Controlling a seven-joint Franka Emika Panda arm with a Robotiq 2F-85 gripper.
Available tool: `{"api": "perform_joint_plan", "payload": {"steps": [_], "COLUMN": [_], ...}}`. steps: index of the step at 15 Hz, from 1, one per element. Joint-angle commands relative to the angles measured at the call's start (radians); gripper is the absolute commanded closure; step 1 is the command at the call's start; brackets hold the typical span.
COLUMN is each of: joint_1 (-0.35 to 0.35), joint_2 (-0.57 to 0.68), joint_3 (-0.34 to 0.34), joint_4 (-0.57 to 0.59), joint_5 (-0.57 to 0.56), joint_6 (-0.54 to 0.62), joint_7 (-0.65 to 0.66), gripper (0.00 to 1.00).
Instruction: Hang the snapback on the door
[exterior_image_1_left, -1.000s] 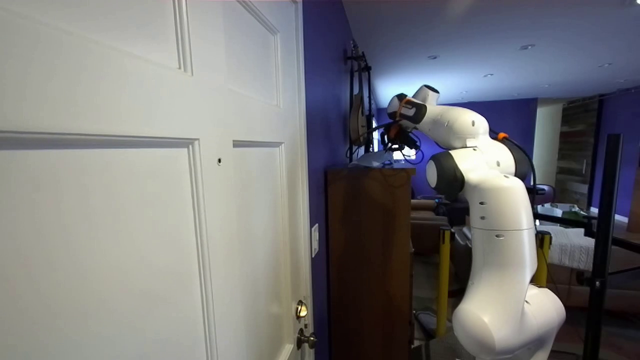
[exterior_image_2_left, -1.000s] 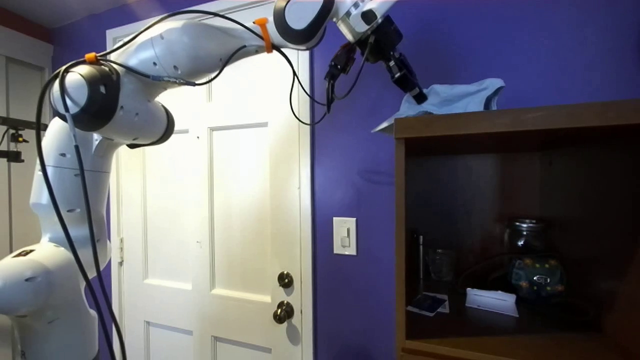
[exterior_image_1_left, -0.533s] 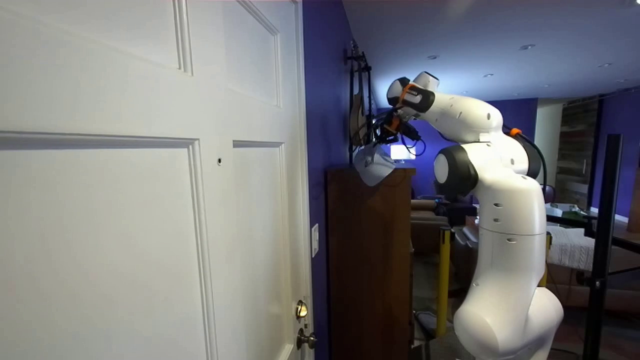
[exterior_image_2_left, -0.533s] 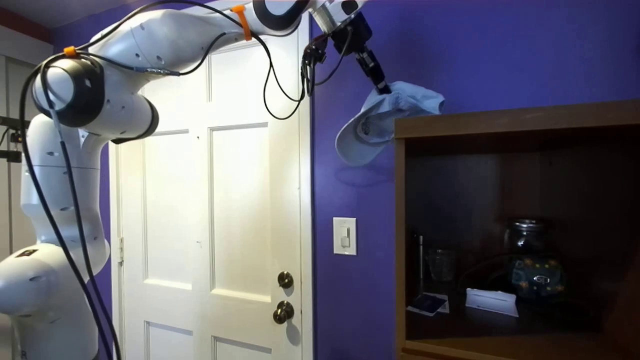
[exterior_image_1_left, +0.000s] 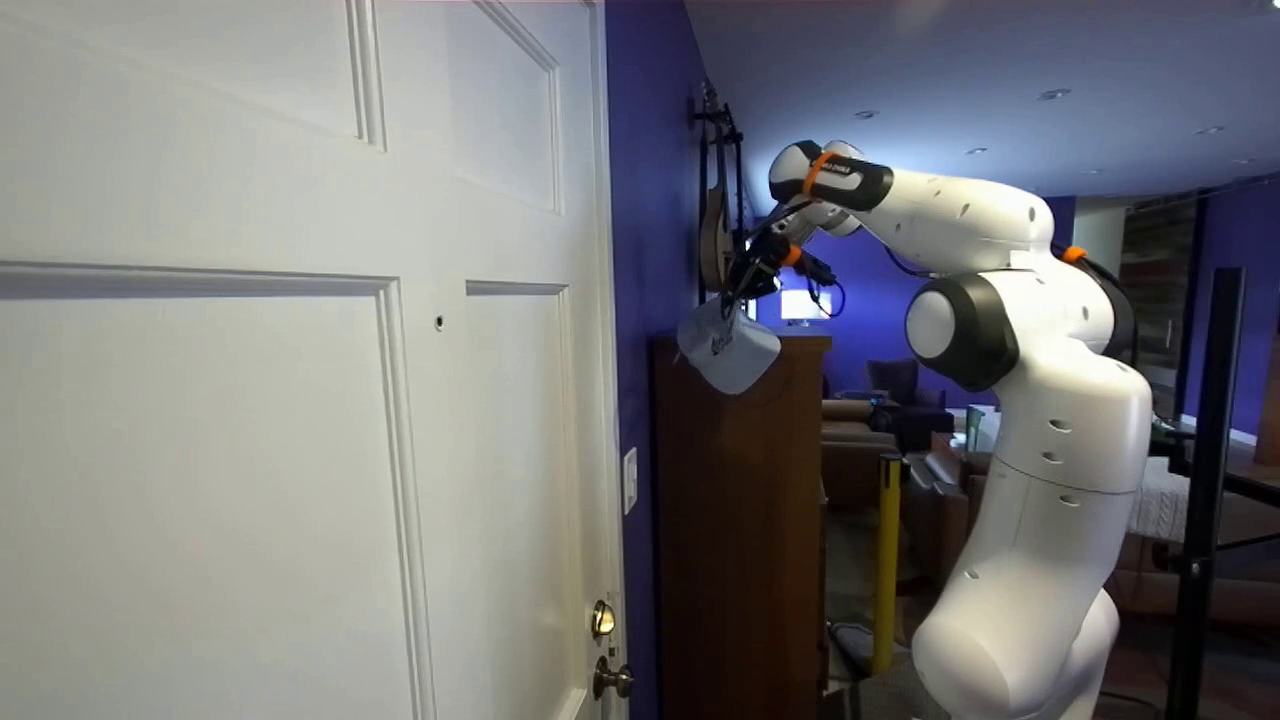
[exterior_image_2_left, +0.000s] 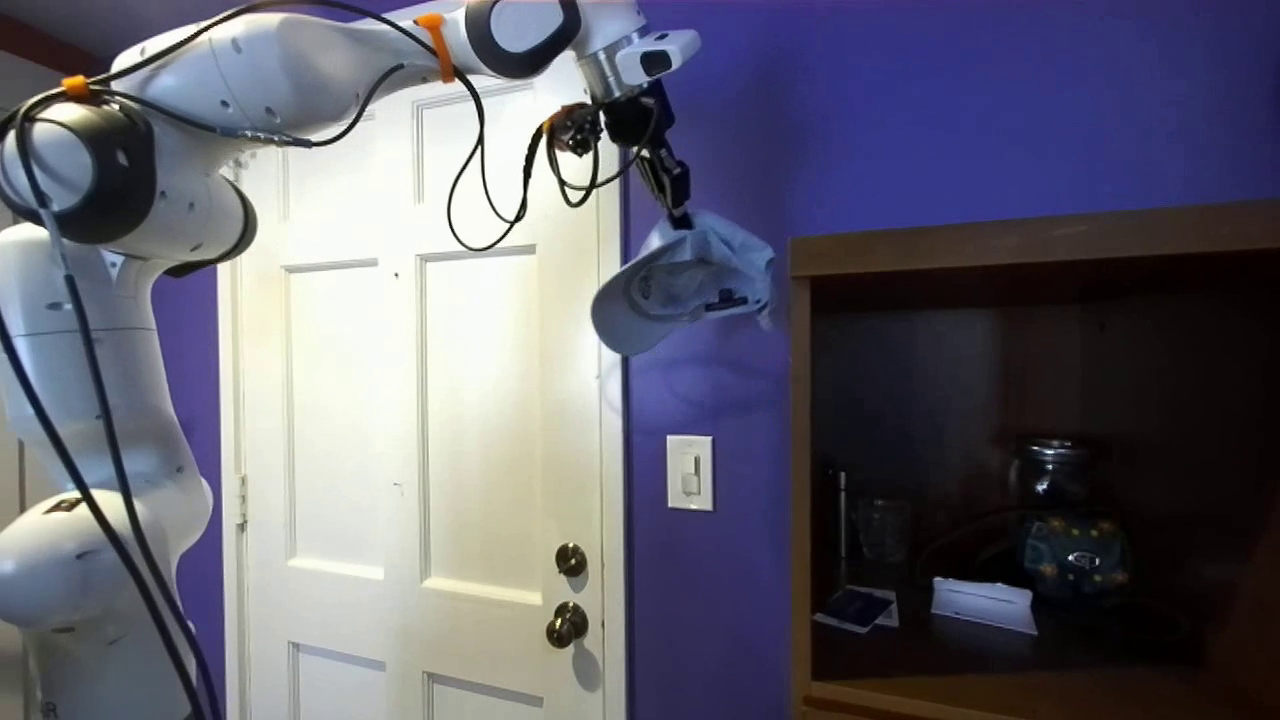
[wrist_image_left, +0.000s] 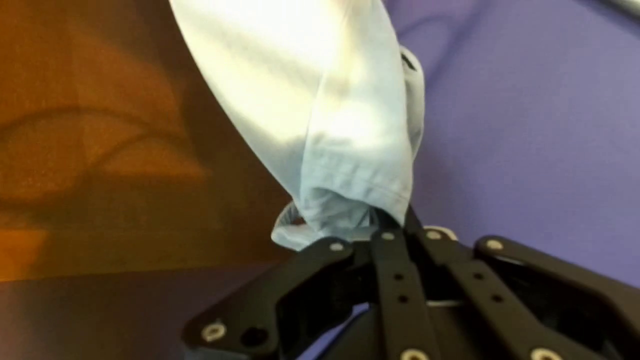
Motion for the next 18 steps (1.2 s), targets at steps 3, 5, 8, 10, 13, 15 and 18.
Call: {"api": "perform_joint_plan", "payload": {"steps": [3,5,8,10,13,15,18], "joint_1": [0.139,0.177,0.213,0.220,0.220,0.220,0.284], "joint_2": [-0.187,-0.229,-0.189,-0.206,-0.214,-0.214,-0.281], "joint_3": [-0.021,-0.017,-0.039,-0.037,-0.038,-0.038,-0.034], "joint_4": [-0.235,-0.294,-0.257,-0.286,-0.295,-0.295,-0.380], "joint_5": [-0.095,-0.131,-0.140,-0.146,-0.147,-0.147,-0.071], "joint_6": [-0.072,-0.092,-0.089,-0.090,-0.090,-0.090,-0.151], "joint_7": [-0.138,-0.134,-0.101,-0.100,-0.100,-0.100,-0.159], "gripper": [0.99,0.99,0.97,0.97,0.97,0.99,0.99]}}
